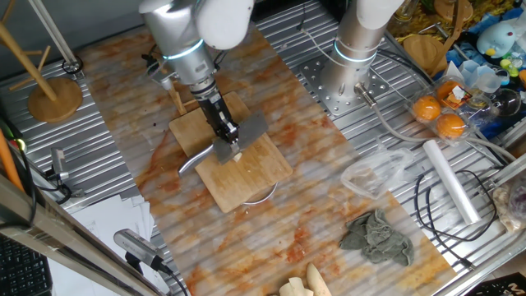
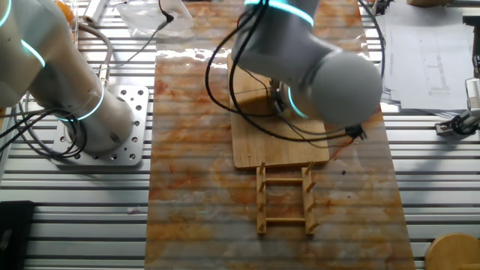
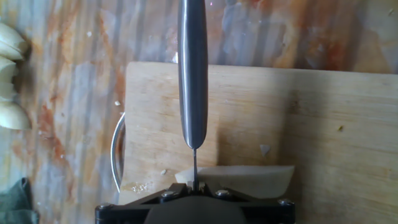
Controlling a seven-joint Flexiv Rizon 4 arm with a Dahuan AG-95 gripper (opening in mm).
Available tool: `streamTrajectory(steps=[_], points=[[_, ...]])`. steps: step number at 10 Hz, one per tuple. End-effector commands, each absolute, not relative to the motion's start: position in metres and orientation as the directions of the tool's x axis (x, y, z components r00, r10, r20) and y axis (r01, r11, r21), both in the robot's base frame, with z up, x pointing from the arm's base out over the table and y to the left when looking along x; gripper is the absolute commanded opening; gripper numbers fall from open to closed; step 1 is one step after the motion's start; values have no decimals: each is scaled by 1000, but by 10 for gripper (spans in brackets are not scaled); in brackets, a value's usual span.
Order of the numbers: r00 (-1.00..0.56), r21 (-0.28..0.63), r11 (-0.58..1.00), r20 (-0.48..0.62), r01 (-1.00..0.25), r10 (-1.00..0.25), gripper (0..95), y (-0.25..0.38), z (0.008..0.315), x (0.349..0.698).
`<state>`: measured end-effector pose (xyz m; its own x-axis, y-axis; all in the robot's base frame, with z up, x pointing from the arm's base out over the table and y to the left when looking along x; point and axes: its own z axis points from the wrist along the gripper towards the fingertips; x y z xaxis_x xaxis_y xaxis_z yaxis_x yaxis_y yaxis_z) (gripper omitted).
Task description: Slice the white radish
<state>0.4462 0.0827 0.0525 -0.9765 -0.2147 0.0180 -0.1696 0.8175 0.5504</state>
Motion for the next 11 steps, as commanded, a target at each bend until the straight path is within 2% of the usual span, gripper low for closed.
streamTrajectory(steps=[1, 3, 6, 9, 11], points=[[-976, 563, 809, 17, -170, -217, 0, 84, 51, 447], [-974, 524, 832, 23, -180, -225, 0, 85, 54, 447], [-967, 410, 885, 28, -219, -253, 0, 89, 64, 445], [-964, 349, 907, 39, -235, -264, 0, 91, 70, 444], [-963, 273, 932, 56, -238, -263, 0, 91, 75, 443]])
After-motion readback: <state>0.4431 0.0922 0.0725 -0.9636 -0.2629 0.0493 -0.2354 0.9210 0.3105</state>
